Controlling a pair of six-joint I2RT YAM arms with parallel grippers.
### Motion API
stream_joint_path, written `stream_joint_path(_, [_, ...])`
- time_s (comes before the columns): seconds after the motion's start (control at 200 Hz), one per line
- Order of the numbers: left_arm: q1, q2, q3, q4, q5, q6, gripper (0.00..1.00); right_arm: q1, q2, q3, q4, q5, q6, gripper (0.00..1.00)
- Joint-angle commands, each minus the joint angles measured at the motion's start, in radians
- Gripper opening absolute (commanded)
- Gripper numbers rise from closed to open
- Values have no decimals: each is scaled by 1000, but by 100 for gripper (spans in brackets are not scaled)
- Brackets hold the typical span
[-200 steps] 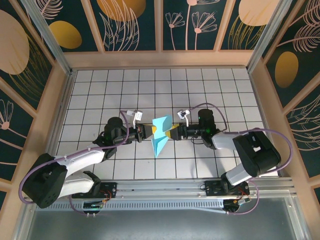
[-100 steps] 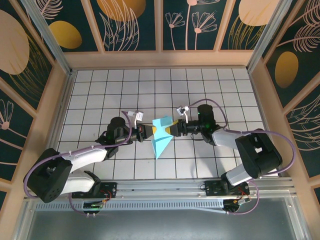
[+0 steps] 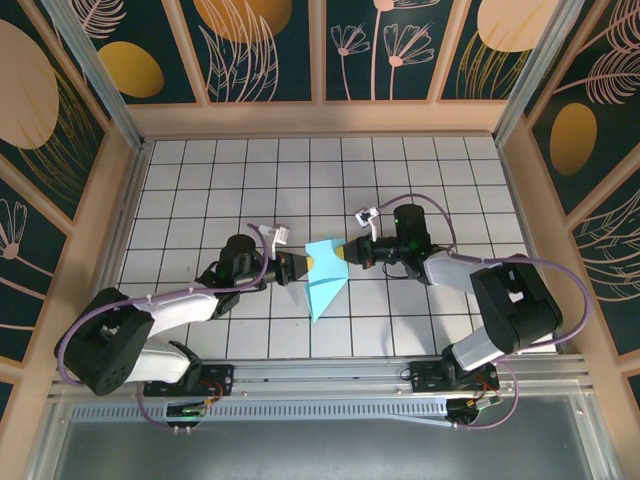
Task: Fold a paper plane with a square sheet of paper (fold left side to right side)
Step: Place the paper at the center of the table.
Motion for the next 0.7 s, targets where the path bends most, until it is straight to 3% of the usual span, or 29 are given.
stream_joint_path(0.0, [-6, 1, 13, -45, -70, 30, 38, 2, 46, 32, -68, 63, 7, 0])
stream_joint_path(0.095, [-6, -34, 11, -112, -171, 50, 47, 6, 83, 35, -86, 103, 40, 0])
stream_joint_path(0.245, [-6, -95, 33, -245, -277, 104, 51, 11, 81, 46, -132, 173, 106, 0])
stream_joint_path(0.45, [-11, -94, 119, -450, -324, 183, 54, 11, 70, 117, -288, 225, 180, 0])
stream_joint_path(0.696, [-137, -99, 200, -553, -431, 220, 56, 10, 60, 203, -470, 305, 275, 0])
